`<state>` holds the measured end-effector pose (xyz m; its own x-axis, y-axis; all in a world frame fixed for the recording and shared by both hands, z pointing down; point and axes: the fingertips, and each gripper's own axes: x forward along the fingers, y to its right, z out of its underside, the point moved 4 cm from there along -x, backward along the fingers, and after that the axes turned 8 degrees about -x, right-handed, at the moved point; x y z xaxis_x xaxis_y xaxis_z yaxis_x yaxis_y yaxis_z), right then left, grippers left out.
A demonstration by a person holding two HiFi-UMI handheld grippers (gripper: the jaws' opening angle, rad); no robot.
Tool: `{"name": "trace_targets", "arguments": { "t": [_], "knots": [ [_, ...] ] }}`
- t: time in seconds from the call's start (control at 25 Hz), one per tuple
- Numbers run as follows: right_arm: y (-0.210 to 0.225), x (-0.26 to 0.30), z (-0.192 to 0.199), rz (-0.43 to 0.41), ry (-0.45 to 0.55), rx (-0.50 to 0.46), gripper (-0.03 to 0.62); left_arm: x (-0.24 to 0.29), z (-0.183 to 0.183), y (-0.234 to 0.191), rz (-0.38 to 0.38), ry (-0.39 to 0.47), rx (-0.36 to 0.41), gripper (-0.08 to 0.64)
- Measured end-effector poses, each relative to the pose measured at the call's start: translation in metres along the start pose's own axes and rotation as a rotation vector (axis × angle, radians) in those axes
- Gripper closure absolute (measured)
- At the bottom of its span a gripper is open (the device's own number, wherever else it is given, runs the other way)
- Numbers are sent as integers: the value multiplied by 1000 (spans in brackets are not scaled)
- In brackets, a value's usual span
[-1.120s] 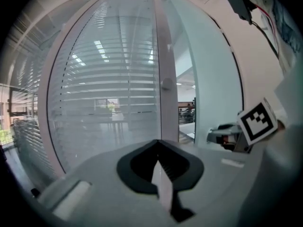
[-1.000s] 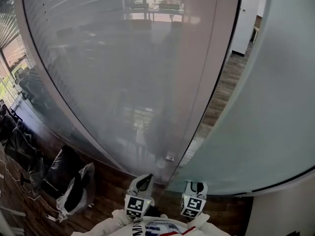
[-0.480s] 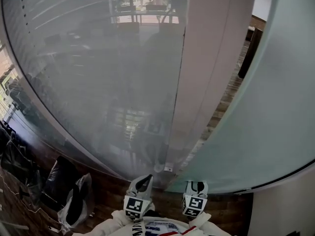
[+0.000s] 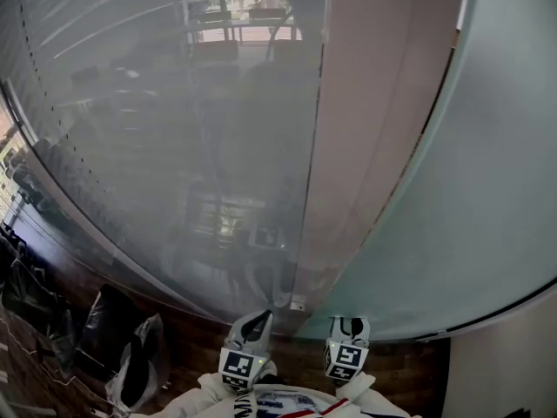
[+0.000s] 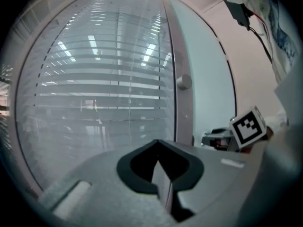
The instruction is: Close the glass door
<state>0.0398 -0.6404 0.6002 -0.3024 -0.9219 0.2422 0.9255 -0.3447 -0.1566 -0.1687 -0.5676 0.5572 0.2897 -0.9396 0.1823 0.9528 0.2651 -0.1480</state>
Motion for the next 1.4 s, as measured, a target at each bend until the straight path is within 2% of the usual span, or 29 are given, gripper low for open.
{"name": "trace_targets", "arguments": {
  "t": [1.4],
  "knots": [
    [2,22,-4,6,22,-15,469,-7,0,0,-27,-3,14,557]
  ]
}}
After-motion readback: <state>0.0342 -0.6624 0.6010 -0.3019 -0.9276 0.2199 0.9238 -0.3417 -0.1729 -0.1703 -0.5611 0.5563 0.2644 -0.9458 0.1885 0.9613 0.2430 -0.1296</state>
